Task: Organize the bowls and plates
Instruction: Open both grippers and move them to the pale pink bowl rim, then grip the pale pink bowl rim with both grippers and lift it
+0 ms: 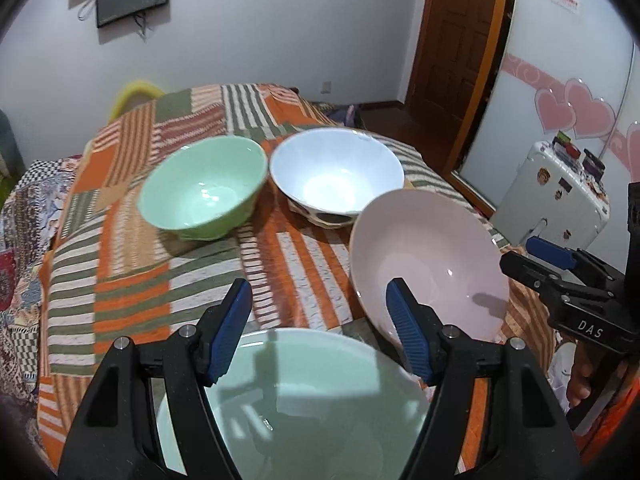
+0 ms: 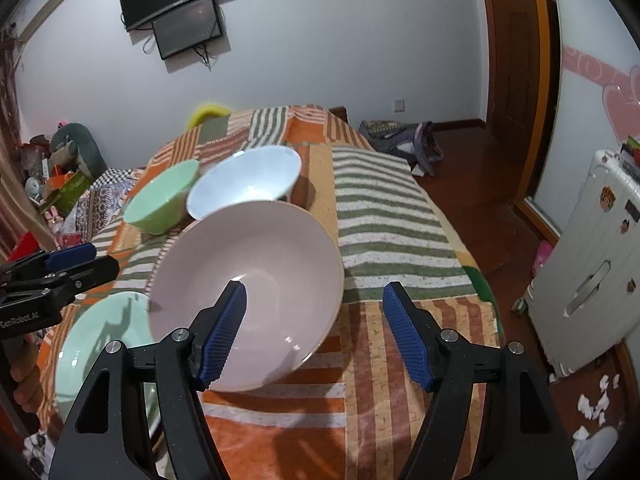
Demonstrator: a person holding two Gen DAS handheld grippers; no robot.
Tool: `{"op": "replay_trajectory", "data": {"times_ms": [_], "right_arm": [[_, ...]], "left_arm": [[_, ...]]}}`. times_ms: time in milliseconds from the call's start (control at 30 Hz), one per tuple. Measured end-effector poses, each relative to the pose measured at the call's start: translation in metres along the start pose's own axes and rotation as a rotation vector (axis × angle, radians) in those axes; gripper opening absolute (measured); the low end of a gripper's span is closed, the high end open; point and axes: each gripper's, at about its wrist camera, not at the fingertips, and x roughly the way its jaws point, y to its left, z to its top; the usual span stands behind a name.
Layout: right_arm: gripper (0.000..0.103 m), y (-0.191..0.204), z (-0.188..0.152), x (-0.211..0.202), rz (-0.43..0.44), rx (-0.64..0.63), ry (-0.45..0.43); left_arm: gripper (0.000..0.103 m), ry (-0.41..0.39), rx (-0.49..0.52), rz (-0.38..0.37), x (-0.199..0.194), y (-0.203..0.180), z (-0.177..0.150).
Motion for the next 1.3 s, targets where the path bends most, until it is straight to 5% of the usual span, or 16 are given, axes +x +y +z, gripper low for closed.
{"op": "replay_trajectory", "data": {"times_ms": [167, 433, 633, 833, 1300], "right_arm": [[0.064, -0.007, -0.004, 0.014, 0.007, 0.015, 0.037], [0.031, -0.013, -0.01, 0.027, 0.05, 0.036, 0.101], [0.019, -0.01, -0.012, 0.026, 0.075, 0.025, 0.108], [0.018, -0.008, -0.009, 0.026, 0.067, 0.026, 0.129], [0.018, 0.004, 0.0, 0.004, 0.056, 0.008, 0.086]], "left_arm": [[0.064, 0.032, 0.032, -0.01, 0.026, -0.008, 0.002], [0.03, 0.101, 0.037, -0.068, 0.051, -0.012, 0.001], [0.017, 0.128, 0.037, -0.134, 0.058, -0.014, -0.002], [0.017, 0.111, 0.083, -0.09, 0.055, -0.023, -0.006], [0.017, 0.053, 0.043, -0.114, 0.021, -0.019, -0.007]]}}
